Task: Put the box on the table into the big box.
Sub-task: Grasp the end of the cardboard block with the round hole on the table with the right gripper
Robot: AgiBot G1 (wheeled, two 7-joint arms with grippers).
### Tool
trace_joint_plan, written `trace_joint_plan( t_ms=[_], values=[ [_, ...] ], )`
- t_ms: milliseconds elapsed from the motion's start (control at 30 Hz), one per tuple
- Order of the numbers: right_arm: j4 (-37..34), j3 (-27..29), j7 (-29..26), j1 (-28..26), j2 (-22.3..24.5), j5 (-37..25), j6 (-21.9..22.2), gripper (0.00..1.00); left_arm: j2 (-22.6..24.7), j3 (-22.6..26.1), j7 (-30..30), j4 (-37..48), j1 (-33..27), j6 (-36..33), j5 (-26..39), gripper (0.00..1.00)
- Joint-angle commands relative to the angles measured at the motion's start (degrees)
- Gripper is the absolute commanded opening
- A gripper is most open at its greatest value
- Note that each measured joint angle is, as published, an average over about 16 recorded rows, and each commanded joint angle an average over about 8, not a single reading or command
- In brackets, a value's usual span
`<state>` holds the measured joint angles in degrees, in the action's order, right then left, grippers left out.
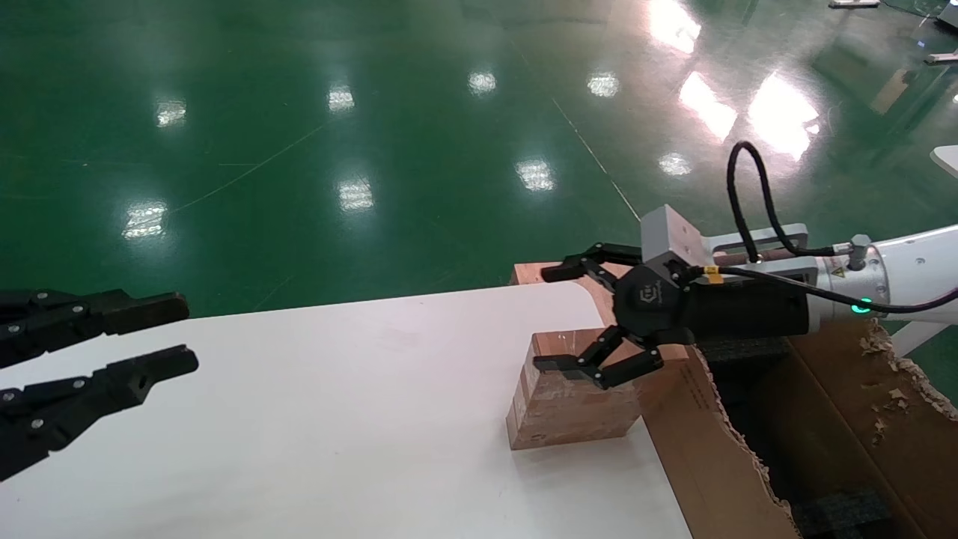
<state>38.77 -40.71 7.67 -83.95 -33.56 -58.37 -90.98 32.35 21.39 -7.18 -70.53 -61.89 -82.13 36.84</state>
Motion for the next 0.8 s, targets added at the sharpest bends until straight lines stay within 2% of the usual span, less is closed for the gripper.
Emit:
trace_joint_plan(
  t_ms=[33,333,800],
  values=[
    [-1.75,-1.25,0.87,-1.11,0.06,-0.74,-0.05,1.00,0.00,0.00,0.00,0.00,0.00,0.00,0.00,0.00],
    [-7.60,-7.40,4.81,-5.06,-0.66,-2.54,-0.29,1.00,0.00,0.00,0.00,0.00,0.00,0.00,0.00,0.00],
    [-12.41,-15.55,8.49,-7.67,-0.68,-0.13,-0.38,1.00,0.00,0.00,0.00,0.00,0.00,0.00,0.00,0.00]
  ],
)
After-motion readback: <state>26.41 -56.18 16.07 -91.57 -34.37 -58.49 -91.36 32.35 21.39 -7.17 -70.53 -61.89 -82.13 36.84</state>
